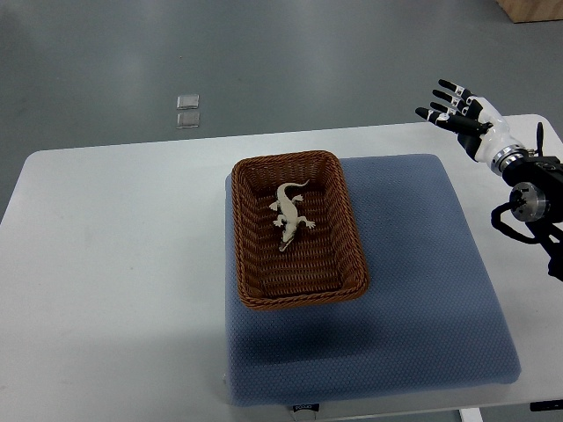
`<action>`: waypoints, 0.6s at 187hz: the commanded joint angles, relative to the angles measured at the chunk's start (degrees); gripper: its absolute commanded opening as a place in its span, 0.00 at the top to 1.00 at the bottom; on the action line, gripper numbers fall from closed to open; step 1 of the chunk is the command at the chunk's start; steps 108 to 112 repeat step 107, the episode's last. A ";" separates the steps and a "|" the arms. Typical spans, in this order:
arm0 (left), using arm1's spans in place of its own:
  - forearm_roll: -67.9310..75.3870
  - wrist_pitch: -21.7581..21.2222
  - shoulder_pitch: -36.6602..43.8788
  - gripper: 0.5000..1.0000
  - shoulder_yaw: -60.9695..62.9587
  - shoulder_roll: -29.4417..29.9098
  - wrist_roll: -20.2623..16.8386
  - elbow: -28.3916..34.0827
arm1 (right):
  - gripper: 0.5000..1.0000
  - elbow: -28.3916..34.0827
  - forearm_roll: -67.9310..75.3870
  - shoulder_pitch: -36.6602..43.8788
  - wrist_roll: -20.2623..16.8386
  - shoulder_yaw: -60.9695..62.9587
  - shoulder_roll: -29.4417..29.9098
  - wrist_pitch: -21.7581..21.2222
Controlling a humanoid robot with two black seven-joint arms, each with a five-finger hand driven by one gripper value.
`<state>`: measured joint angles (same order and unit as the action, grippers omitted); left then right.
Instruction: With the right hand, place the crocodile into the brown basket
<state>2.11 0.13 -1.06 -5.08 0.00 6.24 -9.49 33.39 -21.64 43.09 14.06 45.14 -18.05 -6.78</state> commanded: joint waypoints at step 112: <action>0.00 0.05 0.00 0.00 -0.02 0.00 0.00 -0.01 | 0.14 0.27 0.98 -3.18 0.44 9.53 4.25 4.23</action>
